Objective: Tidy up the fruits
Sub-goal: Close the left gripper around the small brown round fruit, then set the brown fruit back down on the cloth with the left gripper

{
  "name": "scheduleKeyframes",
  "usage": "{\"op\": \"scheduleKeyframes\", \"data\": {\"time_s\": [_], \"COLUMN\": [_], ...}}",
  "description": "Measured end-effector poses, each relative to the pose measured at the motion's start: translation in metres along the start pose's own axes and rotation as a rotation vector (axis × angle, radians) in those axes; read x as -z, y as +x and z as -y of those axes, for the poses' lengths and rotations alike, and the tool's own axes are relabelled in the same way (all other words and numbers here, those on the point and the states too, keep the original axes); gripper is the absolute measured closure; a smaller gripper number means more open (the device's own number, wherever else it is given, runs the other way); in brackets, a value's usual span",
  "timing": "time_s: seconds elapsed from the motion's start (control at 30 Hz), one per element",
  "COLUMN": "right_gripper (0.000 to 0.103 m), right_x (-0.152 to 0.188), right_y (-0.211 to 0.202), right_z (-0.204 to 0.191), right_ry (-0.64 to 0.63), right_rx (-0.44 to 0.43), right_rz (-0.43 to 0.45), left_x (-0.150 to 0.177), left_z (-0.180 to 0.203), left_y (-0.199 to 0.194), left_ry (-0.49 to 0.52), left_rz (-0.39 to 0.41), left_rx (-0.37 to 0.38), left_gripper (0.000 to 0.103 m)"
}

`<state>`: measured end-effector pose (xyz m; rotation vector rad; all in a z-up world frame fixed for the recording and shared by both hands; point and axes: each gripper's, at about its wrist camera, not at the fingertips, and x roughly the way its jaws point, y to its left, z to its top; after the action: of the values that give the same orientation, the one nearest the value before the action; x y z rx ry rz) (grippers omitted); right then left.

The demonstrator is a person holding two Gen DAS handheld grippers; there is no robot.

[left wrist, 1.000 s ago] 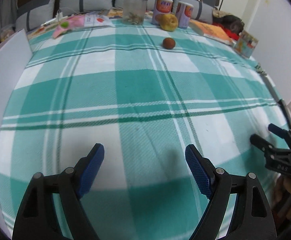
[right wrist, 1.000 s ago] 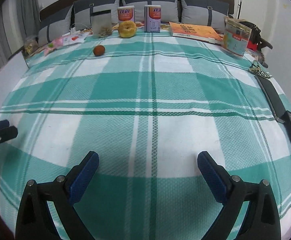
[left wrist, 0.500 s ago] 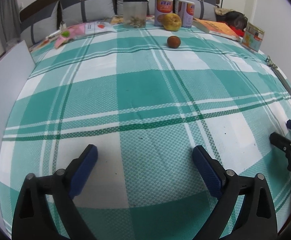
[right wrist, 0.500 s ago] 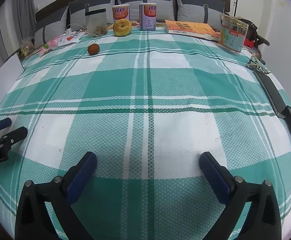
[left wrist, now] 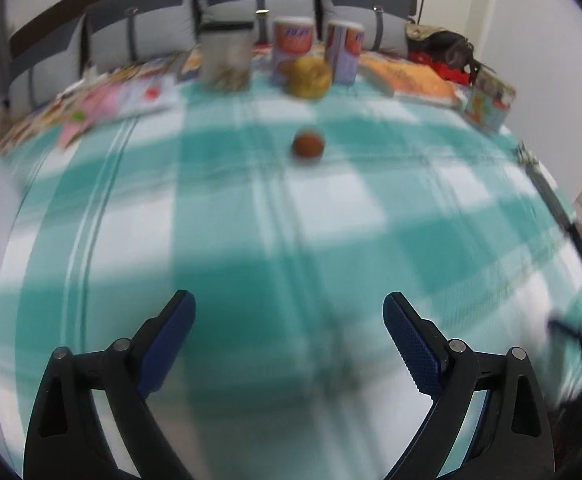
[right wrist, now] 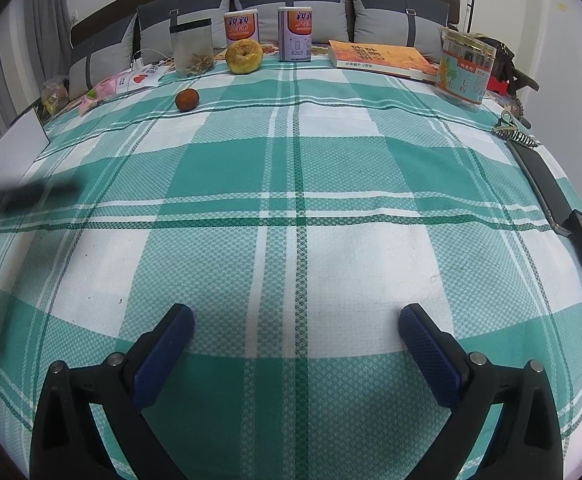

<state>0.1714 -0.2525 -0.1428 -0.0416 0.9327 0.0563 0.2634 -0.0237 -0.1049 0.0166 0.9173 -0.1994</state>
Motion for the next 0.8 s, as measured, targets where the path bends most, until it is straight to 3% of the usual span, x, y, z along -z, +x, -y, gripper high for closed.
{"op": "scheduleKeyframes", "data": {"time_s": [0.13, 0.23, 0.3, 0.37, 0.4, 0.43, 0.6, 0.8], "right_gripper": [0.001, 0.0, 0.0, 0.0, 0.0, 0.0, 0.0, 0.0], "right_x": [0.0, 0.0, 0.0, 0.0, 0.0, 0.0, 0.0, 0.0], "right_y": [-0.001, -0.002, -0.002, -0.002, -0.002, -0.002, -0.002, 0.0], "right_z": [0.0, 0.001, 0.001, 0.002, 0.002, 0.002, 0.002, -0.001], "right_ry": [0.004, 0.009, 0.014, 0.017, 0.019, 0.022, 0.025, 0.012], "right_rx": [-0.01, -0.026, -0.034, -0.04, -0.043, -0.045, -0.047, -0.031], "right_rz": [0.003, 0.007, 0.01, 0.013, 0.014, 0.015, 0.017, 0.009], "left_x": [-0.071, -0.093, -0.095, -0.094, -0.094, -0.092, -0.08, -0.036], "left_z": [0.004, 0.002, 0.0, 0.001, 0.004, 0.006, 0.004, -0.009], "left_y": [0.054, 0.086, 0.1, 0.112, 0.11, 0.108, 0.079, 0.011], "left_ry": [-0.038, -0.081, -0.097, -0.096, -0.076, -0.062, -0.066, -0.016], "left_rz": [-0.017, -0.032, -0.057, -0.08, -0.05, -0.036, -0.008, -0.025], "left_rx": [0.015, -0.002, 0.011, 0.016, 0.005, 0.019, 0.048, 0.074], "left_gripper": [0.009, 0.017, 0.043, 0.05, 0.056, 0.074, 0.074, 0.073]}}
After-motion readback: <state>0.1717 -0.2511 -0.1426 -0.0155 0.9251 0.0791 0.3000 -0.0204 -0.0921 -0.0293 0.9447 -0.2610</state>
